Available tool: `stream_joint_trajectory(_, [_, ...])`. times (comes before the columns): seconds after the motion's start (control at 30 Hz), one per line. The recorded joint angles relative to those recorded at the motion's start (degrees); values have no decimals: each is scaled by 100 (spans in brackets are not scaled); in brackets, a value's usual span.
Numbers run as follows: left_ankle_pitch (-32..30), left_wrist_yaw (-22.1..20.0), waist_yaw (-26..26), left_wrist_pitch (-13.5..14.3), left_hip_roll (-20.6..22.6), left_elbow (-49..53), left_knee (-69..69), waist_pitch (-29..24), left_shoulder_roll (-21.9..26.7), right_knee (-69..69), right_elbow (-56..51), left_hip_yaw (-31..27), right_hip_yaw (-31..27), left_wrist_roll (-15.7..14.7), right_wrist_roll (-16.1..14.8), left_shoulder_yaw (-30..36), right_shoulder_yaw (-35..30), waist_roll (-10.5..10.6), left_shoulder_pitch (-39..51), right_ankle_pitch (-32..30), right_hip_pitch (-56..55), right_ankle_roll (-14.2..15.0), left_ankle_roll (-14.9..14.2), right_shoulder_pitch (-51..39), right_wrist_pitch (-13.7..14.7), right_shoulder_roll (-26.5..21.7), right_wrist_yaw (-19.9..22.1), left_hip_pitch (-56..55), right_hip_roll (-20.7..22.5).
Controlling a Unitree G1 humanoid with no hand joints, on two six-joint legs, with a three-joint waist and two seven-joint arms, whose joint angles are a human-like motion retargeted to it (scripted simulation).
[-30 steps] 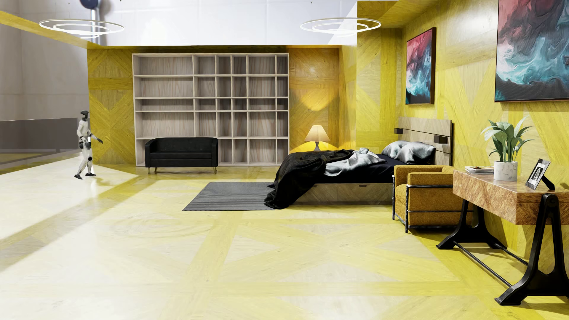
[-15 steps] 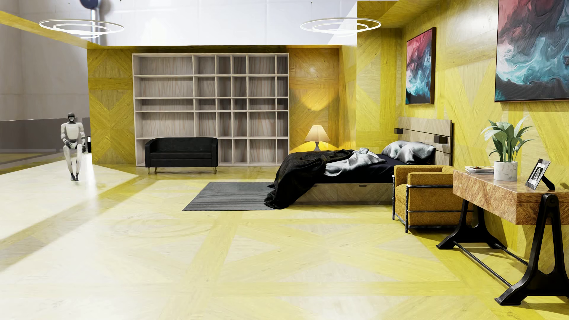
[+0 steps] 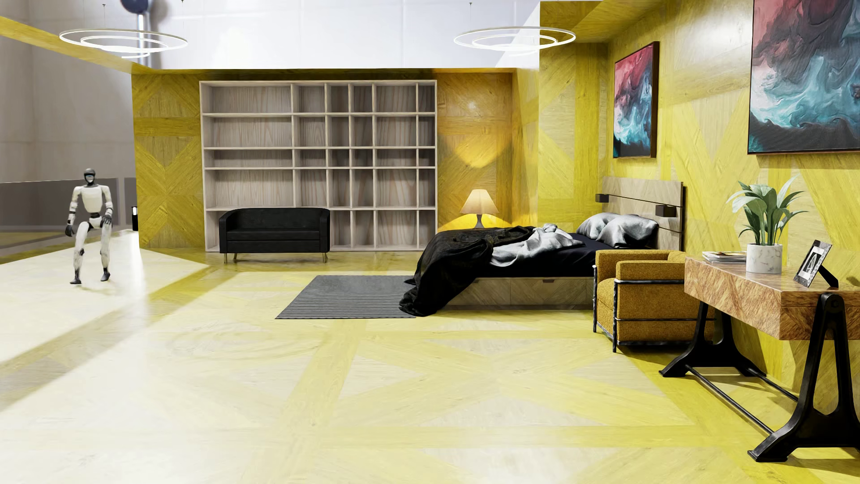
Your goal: Head to the armchair
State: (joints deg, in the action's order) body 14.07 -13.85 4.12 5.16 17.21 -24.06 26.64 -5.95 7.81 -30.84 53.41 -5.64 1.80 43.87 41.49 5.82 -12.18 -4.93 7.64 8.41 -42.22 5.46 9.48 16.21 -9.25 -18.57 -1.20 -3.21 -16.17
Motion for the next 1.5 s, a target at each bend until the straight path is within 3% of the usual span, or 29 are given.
stream_joint_trajectory(0.07, [-377, -91, -235, 47, -253, 530, -185, 97, 252, 1720, -383, -415, -408, -190, -235, 352, 627, 141, 67, -68, 192, 561, 123, 699, 25, 206, 438, 952, 82])
stream_joint_trajectory(0.1, [-669, -128, -348, -20, -479, 677, 68, 134, 369, 1397, -447, -477, -535, -296, -255, 442, 840, 255, -44, -361, 201, 762, 159, 882, -77, 373, 573, 1258, 192])
stream_joint_trajectory(0.13, [-1159, -135, -433, -155, -718, 736, 732, 148, 461, 539, -380, -430, -555, -386, -224, 485, 975, 403, -240, -894, 137, 867, -96, 922, -208, 539, 668, 1329, 353])
stream_joint_trajectory(0.17, [-1836, -113, -481, -345, -1024, 685, 1791, 136, 487, -308, -170, -161, -409, -412, -102, 505, 1002, 573, -486, -937, 113, 862, -760, 798, -379, 681, 724, 1092, 436])
stream_joint_trajectory(0.2, [-2318, -63, -488, -585, -1443, 490, 3012, 107, 418, -889, 132, 327, -224, -319, 162, 542, 876, 746, -739, -534, 211, 792, -1450, 515, -617, 782, 680, 545, 447])
stream_joint_trajectory(0.27, [-1845, 259, -387, -1152, -1766, -403, 4775, 65, 183, -1126, 481, 1009, 273, 270, 914, 849, 298, 1037, -1070, 185, 910, 630, -1419, -310, -921, 941, 325, -1046, 440])
stream_joint_trajectory(0.3, [-1558, 589, -332, -1365, -1768, -1069, 4960, 74, 98, -901, 297, 1296, 595, 596, 1075, 1126, 168, 1129, -1133, 389, 1464, 642, -1326, -689, -761, 1001, 354, -1839, 393])
stream_joint_trajectory(0.33, [-1269, 1046, -275, -1458, -1850, -1771, 4729, 101, 68, -564, -73, 1573, 967, 822, 943, 1400, 278, 1189, -1183, 504, 2091, 660, -1250, -994, -424, 1053, 615, -2524, 382])
stream_joint_trajectory(0.4, [-863, 2143, -143, -1297, -1999, -2980, 3442, 181, 204, 220, -882, 1823, 1652, 1005, 191, 1732, 770, 1249, -1330, 580, 3355, 726, -1085, -1502, 334, 1123, 1330, -3594, 593])
stream_joint_trajectory(0.47, [-812, 2732, 12, -1054, -2100, -3479, 1478, 264, 488, 1041, -1723, 1680, 2007, 1031, -559, 1613, 1054, 1242, -1616, 530, 4456, 829, -816, -2141, 576, 1137, 1959, -4322, 991])
stream_joint_trajectory(0.5, [-822, 2534, 90, -1163, -2120, -3551, 526, 298, 539, 1379, -2220, 1542, 2036, 886, -907, 1252, 1100, 1205, -1816, 421, 4939, 865, -696, -2395, 628, 1148, 2225, -4544, 1190])
stream_joint_trajectory(0.57, [-756, 1322, 245, -1971, -2205, -3743, -136, 352, 303, 1458, -3205, 1592, 1798, 256, -1305, -4, 1076, 1068, -2211, -151, 5689, 872, -554, -2463, 881, 1183, 2307, -4632, 1352])
stream_joint_trajectory(0.63, [-1307, 300, 342, -2789, -2148, -3743, 673, 376, -294, 100, -3808, 1892, 1205, -185, -790, -1052, 882, 804, -2450, -1568, 5714, 748, 76, -2052, 883, 1031, 1902, -4357, 973])
stream_joint_trajectory(0.7, [-1049, 618, 265, -2562, -1702, -3599, 1473, 278, -728, -2562, -3806, 2045, 499, -147, 255, -1189, 578, 428, -2249, -2528, 4530, 337, 281, -1613, 563, 773, 1506, -3977, 493])
stream_joint_trajectory(0.73, [-703, 687, 200, -2445, -1377, -3519, 1593, 212, -772, -3704, -3461, 2076, -72, 223, 517, -914, 391, 265, -1927, -2119, 3593, 357, 251, -1465, 381, 719, 1252, -3679, 624])
stream_joint_trajectory(0.8, [-225, 44, 144, -2390, -773, -2977, 1251, 142, -861, -4549, -2123, 1872, -652, 952, 563, -517, -29, 91, -1163, -1175, 1792, 242, 207, -1299, 122, 642, 353, -2817, 785])
stream_joint_trajectory(0.83, [-76, -100, 119, -2097, -541, -2549, 939, 133, -984, -4218, -1365, 1608, -594, 887, 666, -554, -251, 72, -825, -755, 1096, 74, 209, -1210, 38, 575, -198, -2310, 704])
stream_joint_trajectory(0.9, [129, 400, 10, -1188, -294, -1704, 295, 138, -1053, -2467, -310, 946, -145, 484, 1063, -355, -546, 121, -165, -311, 234, -226, 226, -916, -92, 532, -1000, -1267, 604])
stream_joint_trajectory(0.97, [224, 579, -161, -534, -301, -784, -339, 153, -749, 98, -101, 199, 52, 659, 1163, 342, -343, 181, 492, -239, 0, 71, 193, -458, -91, 690, -977, -187, 836])
stream_joint_trajectory(1.03, [137, 195, -357, -114, -461, -72, -597, 132, -449, 1844, -315, -296, 186, 829, 910, 858, 210, 214, 937, -234, 54, 657, 119, 80, -11, 954, -285, 817, 1000])
stream_joint_trajectory(1.07, [-66, 39, -465, -16, -560, 82, -430, 121, -363, 1667, -404, -398, 336, 678, 813, 974, 454, 251, 980, -164, 37, 679, 58, 306, -10, 1085, 88, 1230, 1016])
stream_joint_trajectory(1.1, [-485, -23, -583, -31, -692, 113, -72, 123, -271, 951, -435, -487, 327, 419, 765, 1039, 642, 325, 882, -262, -6, 391, -121, 469, -59, 1232, 363, 1510, 1099])
stream_joint_trajectory(1.13, [-1202, 13, -684, -165, -819, 58, 582, 124, -140, 168, -401, -613, 392, 182, 730, 1112, 791, 432, 686, -676, -10, 29, -703, 546, -125, 1401, 481, 1582, 1189])
stream_joint_trajectory(1.17, [-2054, 121, -762, -395, -909, -83, 1604, 106, 10, -508, -312, -746, 578, 64, 705, 1219, 903, 557, 462, -783, 61, -137, -1735, 513, -171, 1560, 429, 1357, 1225])
stream_joint_trajectory(1.2, [-2732, 255, -827, -693, -1001, -364, 2846, 72, 114, -960, -201, -719, 776, 61, 743, 1345, 960, 687, 250, -394, 225, -378, -2329, 351, -193, 1659, 255, 788, 1270])
stream_joint_trajectory(1.27, [-2345, 583, -865, -1428, -1328, -1511, 4704, 20, 102, -961, -125, -465, 1153, 153, 1083, 1600, 936, 915, -68, 327, 1050, -558, -2039, -238, -217, 1653, 27, -862, 1463])
stream_joint_trajectory(1.33, [-1623, 1381, -771, -1853, -1685, -3009, 4870, 31, 108, -224, -392, -90, 1327, 417, 1336, 2079, 961, 1070, -332, 645, 2201, -598, -1414, -884, -128, 1570, 445, -2406, 1821])
stream_joint_trajectory(1.43, [-886, 2421, -470, -1306, -1945, -3955, 2595, 106, 480, 699, -1138, 368, 1059, 784, 984, 2510, 926, 1145, -1128, 939, 3671, -598, -1090, -1878, 562, 1396, 887, -3891, 2308])
stream_joint_trajectory(1.5, [-799, 1848, -221, -1458, -2003, -3617, 66, 150, 593, 1250, -1876, 174, 637, 270, 669, 1666, 624, 1120, -1903, 1002, 4607, -582, -924, -2493, 957, 1131, 939, -4203, 2440])
